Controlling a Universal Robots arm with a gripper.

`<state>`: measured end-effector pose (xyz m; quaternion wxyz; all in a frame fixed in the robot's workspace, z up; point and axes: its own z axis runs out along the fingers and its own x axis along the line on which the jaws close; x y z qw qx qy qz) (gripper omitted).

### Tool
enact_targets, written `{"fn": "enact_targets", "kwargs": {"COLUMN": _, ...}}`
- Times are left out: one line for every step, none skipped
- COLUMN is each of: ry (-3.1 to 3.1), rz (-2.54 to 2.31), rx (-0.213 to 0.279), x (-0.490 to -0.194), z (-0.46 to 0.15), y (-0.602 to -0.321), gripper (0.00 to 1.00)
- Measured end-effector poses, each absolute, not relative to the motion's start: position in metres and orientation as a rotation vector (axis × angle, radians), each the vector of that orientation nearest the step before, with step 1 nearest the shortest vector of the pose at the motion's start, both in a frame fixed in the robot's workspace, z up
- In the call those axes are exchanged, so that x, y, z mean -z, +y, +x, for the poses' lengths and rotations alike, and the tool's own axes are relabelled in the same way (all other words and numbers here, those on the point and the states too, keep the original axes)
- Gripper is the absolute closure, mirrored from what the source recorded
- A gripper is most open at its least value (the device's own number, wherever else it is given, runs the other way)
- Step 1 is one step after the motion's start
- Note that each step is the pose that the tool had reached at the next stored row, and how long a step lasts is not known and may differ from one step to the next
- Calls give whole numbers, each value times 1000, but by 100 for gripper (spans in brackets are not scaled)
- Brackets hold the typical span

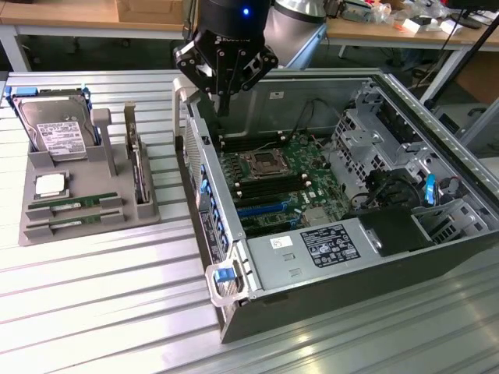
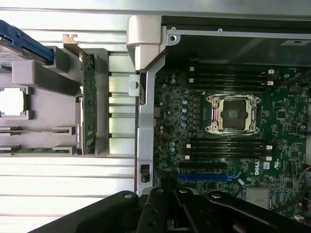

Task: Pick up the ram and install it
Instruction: 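Reach for the ram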

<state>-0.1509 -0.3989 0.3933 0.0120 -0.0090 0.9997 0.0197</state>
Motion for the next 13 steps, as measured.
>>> {"fn": "enact_targets", "kwargs": {"ry": 3117, "rz": -28, "rx": -61, "x": -393, "z": -152, "y": -399, "gripper": 89}}
{"fn": "enact_targets", "kwargs": {"ry": 3117, "rz": -28, "rx": -61, "x": -393, "z": -152, "y": -399, "gripper": 89}}
{"fn": "enact_targets", "kwargs": {"ry": 3117, "rz": -28, "rx": -61, "x": -393, "z": -153, "y": -399, "gripper": 89}}
{"fn": "enact_targets", "kwargs": {"ry": 3117, "rz": -28, "rx": -61, "x": -393, "z": -154, "y": -399, "gripper": 89}}
{"fn": "enact_targets", "kwargs": {"ry": 3117, "rz": -28, "rx": -61, "x": -393, "z": -154, "y": -399, "gripper": 89}}
{"fn": "enact_targets", "kwargs": {"ry": 3117, "rz": -28, "rx": -61, "x": -393, "z": -154, "y": -399, "gripper": 89}}
{"fn": "enact_targets", "kwargs": {"ry": 3117, "rz": -28, "rx": -61, "x": -393, "z": -154, "y": -399, "gripper": 89}}
{"fn": "enact_targets", "kwargs": {"ry": 3117, "rz": -28, "rx": -60, "x": -393, "z": -155, "y": -399, "gripper": 89}}
{"fn": "enact_targets", "kwargs": {"ry": 3117, "rz": -28, "rx": -60, "x": -393, "z": -155, "y": -399, "gripper": 89}}
{"fn": "enact_targets", "kwargs": {"ry": 3117, "rz": -28, "rx": -60, "x": -393, "z": -155, "y": -399, "gripper": 89}}
{"fn": "enact_targets", "kwargs": {"ry": 3117, "rz": -28, "rx": -60, "x": -393, "z": -156, "y": -399, "gripper": 89}}
{"fn": "enact_targets", "kwargs": {"ry": 3117, "rz": -28, "rx": -60, "x": -393, "z": -156, "y": -399, "gripper": 89}}
{"fn": "enact_targets", "kwargs": {"ry": 3117, "rz": -28, "rx": -60, "x": -393, "z": -157, "y": -399, "gripper": 89}}
